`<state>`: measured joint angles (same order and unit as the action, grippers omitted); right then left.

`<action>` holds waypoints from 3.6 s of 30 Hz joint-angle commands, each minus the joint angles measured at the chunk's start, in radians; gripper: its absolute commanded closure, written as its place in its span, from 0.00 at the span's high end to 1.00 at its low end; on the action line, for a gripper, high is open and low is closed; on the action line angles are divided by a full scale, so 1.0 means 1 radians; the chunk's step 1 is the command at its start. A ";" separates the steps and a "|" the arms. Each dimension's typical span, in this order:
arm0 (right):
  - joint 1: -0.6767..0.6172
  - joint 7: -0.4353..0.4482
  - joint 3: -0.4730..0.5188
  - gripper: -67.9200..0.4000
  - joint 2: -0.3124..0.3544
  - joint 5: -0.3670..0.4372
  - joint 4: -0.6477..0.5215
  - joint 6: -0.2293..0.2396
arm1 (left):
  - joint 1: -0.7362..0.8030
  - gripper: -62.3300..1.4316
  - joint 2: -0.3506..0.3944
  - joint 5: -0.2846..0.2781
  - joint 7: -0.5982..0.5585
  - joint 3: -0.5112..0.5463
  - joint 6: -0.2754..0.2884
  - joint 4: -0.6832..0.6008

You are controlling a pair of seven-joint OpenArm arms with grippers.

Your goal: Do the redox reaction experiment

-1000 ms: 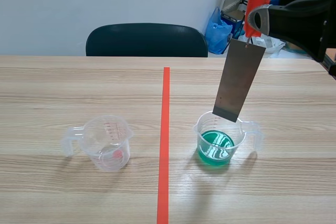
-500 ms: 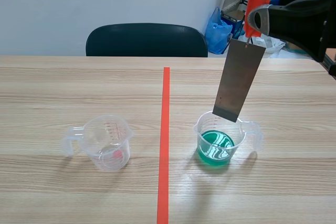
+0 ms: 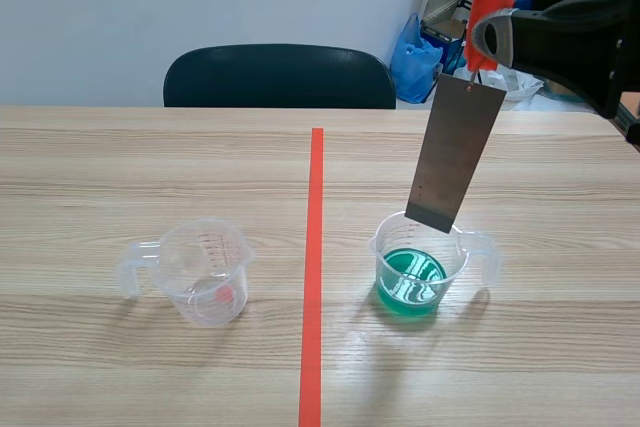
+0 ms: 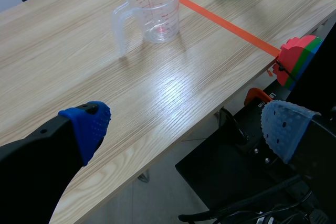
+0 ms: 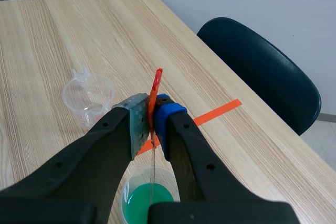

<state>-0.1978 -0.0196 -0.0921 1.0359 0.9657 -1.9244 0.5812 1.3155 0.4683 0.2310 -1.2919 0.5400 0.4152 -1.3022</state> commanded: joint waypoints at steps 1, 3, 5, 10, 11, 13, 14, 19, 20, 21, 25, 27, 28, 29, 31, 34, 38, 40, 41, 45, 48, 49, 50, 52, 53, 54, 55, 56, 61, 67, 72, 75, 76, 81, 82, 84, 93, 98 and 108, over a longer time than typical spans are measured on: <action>0.015 0.025 0.015 0.01 0.000 0.007 -0.011 -0.004 | 0.001 0.99 -0.005 -0.010 -0.021 0.005 -0.002 -0.006; 0.015 0.025 0.015 0.01 0.000 0.007 -0.011 -0.004 | 0.001 0.99 -0.005 -0.010 -0.021 0.005 -0.002 -0.006; 0.015 0.025 0.015 0.01 0.000 0.007 -0.011 -0.004 | 0.001 0.99 -0.005 -0.010 -0.021 0.005 -0.002 -0.006; 0.015 0.025 0.015 0.01 0.000 0.007 -0.011 -0.004 | 0.001 0.99 -0.005 -0.010 -0.021 0.005 -0.002 -0.006; 0.015 0.025 0.015 0.01 0.000 0.007 -0.011 -0.004 | 0.001 0.99 -0.005 -0.010 -0.021 0.005 -0.002 -0.006; 0.016 0.025 0.015 0.01 0.000 0.007 -0.011 -0.004 | 0.001 0.99 -0.005 -0.010 -0.021 0.005 -0.002 -0.006; 0.018 0.025 0.015 0.01 0.000 0.007 -0.011 -0.004 | 0.001 0.99 -0.005 -0.010 -0.021 0.005 -0.002 -0.006; 0.046 0.018 0.013 0.01 -0.006 0.008 -0.011 -0.004 | 0.001 0.99 -0.005 -0.010 -0.021 0.005 -0.002 -0.006; 0.052 0.015 0.013 0.01 -0.011 0.008 -0.011 -0.004 | 0.001 0.99 -0.005 -0.010 -0.021 0.005 -0.002 -0.006; 0.057 0.014 0.012 0.01 -0.014 0.008 -0.011 -0.004 | 0.001 0.99 -0.005 -0.010 -0.021 0.005 -0.002 -0.006; 0.094 0.013 -0.024 0.01 -0.025 0.008 -0.011 -0.004 | 0.001 0.99 -0.005 -0.010 -0.021 0.005 -0.002 -0.006; 0.124 -0.001 -0.054 0.01 -0.034 0.008 -0.011 -0.004 | 0.001 0.99 -0.005 -0.010 -0.021 0.005 -0.002 -0.006; 0.141 -0.009 -0.069 0.01 -0.040 0.007 -0.011 -0.004 | 0.001 0.99 -0.005 -0.010 -0.021 0.005 -0.002 -0.006; 0.157 -0.019 -0.083 0.01 -0.050 0.007 -0.011 -0.005 | 0.001 0.99 -0.005 -0.010 -0.021 0.005 -0.002 -0.006; 0.191 -0.045 -0.108 0.01 -0.078 0.007 -0.010 -0.005 | 0.001 0.99 -0.005 -0.010 -0.021 0.005 -0.002 -0.006; 0.244 -0.085 -0.149 0.01 -0.124 0.006 -0.010 -0.005 | 0.001 0.99 -0.005 -0.010 -0.021 0.005 -0.002 -0.006; 0.316 -0.134 -0.214 0.01 -0.192 -0.019 -0.010 -0.005 | 0.001 0.99 -0.005 -0.010 -0.021 0.005 -0.002 -0.006; 0.354 -0.162 -0.250 0.01 -0.232 -0.041 -0.010 -0.005 | 0.001 0.99 -0.005 -0.010 -0.021 0.005 -0.002 -0.006; 0.372 -0.175 -0.267 0.01 -0.252 -0.051 -0.010 -0.005 | 0.001 0.99 -0.005 -0.010 -0.021 0.005 -0.002 -0.006; 0.433 -0.237 -0.333 0.01 -0.337 -0.066 -0.010 -0.008 | 0.001 0.99 -0.005 -0.010 -0.021 0.005 -0.002 -0.006; 0.469 -0.279 -0.377 0.01 -0.403 -0.075 -0.010 -0.009 | 0.001 0.99 -0.005 -0.010 -0.021 0.005 -0.002 -0.006; 0.480 -0.293 -0.391 0.01 -0.425 -0.080 -0.010 -0.009 | 0.001 0.99 -0.005 -0.010 -0.021 0.005 -0.002 -0.006; 0.491 -0.309 -0.405 0.01 -0.448 -0.087 -0.010 -0.012 | 0.001 0.99 -0.005 -0.010 -0.021 0.005 -0.002 -0.006; 0.510 -0.341 -0.434 0.01 -0.493 -0.103 -0.009 -0.012 | 0.001 0.99 -0.005 -0.010 -0.021 0.005 -0.002 -0.006; 0.517 -0.357 -0.448 0.01 -0.514 -0.111 -0.009 -0.013 | 0.001 0.99 -0.005 -0.010 -0.021 0.005 -0.002 -0.006; 0.522 -0.368 -0.461 0.01 -0.535 -0.119 -0.009 -0.013 | 0.001 0.99 -0.005 -0.010 -0.021 0.005 -0.002 -0.006; 0.526 -0.381 -0.473 0.01 -0.555 -0.126 -0.009 -0.013 | 0.001 0.99 -0.005 -0.010 -0.021 0.005 -0.002 -0.006; 0.531 -0.395 -0.486 0.01 -0.575 -0.131 -0.009 -0.015 | 0.001 0.99 -0.005 -0.010 -0.021 0.005 -0.002 -0.006; 0.533 -0.451 -0.531 0.01 -0.665 -0.147 -0.009 -0.016 | 0.001 0.99 -0.005 -0.010 -0.021 0.005 -0.002 -0.006; 0.533 -0.481 -0.574 0.01 -0.743 -0.204 0.004 -0.016 | 0.001 0.99 -0.005 -0.010 -0.021 0.005 -0.002 -0.006; 0.533 -0.492 -0.591 0.01 -0.796 -0.230 0.045 -0.016 | 0.001 0.99 -0.005 -0.010 -0.021 0.005 -0.002 -0.006; 0.533 -0.495 -0.595 0.01 -0.819 -0.253 0.080 -0.016 | 0.001 0.99 -0.005 -0.010 -0.021 0.005 -0.002 -0.006; 0.533 -0.495 -0.595 0.01 -0.824 -0.259 0.090 -0.016 | 0.001 0.99 -0.005 -0.010 -0.021 0.005 -0.002 -0.006; 0.533 -0.491 -0.595 0.01 -0.831 -0.264 0.127 -0.015 | 0.001 0.99 -0.005 -0.010 -0.018 0.005 -0.002 -0.006; 0.533 -0.490 -0.595 0.01 -0.832 -0.267 0.135 -0.015 | 0.001 0.99 -0.005 -0.010 -0.017 0.005 -0.002 -0.006; 0.533 -0.490 -0.595 0.01 -0.832 -0.268 0.148 -0.015 | 0.001 0.99 -0.005 -0.010 -0.017 0.005 -0.002 -0.006; 0.533 -0.479 -0.595 0.01 -0.831 -0.308 0.156 -0.015 | 0.001 0.99 -0.005 -0.010 -0.018 0.005 -0.002 -0.006; 0.533 -0.471 -0.595 0.01 -0.831 -0.308 0.156 -0.015 | 0.001 0.99 -0.005 -0.010 -0.018 0.005 -0.002 -0.006; 0.533 -0.464 -0.595 0.01 -0.831 -0.308 0.156 -0.015 | 0.001 0.99 -0.005 -0.010 -0.018 0.005 -0.002 -0.006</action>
<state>0.3202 -0.4988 -0.6895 0.2081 0.6502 -1.7565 0.5690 1.3155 0.4683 0.2310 -1.2919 0.5400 0.4152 -1.3022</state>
